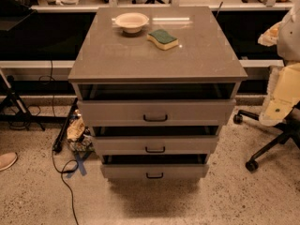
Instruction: Open middle drawer
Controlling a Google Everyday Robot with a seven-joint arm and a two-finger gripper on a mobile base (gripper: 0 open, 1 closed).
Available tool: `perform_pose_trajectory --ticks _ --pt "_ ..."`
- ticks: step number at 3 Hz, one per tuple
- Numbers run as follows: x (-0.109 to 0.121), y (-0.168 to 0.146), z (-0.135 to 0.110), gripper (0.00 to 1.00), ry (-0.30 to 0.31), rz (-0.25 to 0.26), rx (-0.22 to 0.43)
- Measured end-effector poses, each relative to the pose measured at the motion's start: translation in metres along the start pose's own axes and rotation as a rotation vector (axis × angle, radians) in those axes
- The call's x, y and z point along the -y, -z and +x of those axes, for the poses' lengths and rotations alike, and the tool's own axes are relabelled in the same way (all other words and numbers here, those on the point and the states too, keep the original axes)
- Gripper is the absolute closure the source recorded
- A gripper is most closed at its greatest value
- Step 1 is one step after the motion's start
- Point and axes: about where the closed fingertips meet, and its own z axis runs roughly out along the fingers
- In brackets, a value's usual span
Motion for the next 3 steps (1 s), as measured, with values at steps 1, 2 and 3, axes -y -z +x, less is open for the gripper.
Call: perform_pose_trajectory --ticks 1,2,3 --pt "0.0 0.0 0.0 0.0 0.0 0.0 0.0" --pt "0.0 0.006 0.002 0.0 -0.009 0.002 0.036" --pt "0.001 -0.029 0.025 0.0 -0.064 -0.073 0.12"
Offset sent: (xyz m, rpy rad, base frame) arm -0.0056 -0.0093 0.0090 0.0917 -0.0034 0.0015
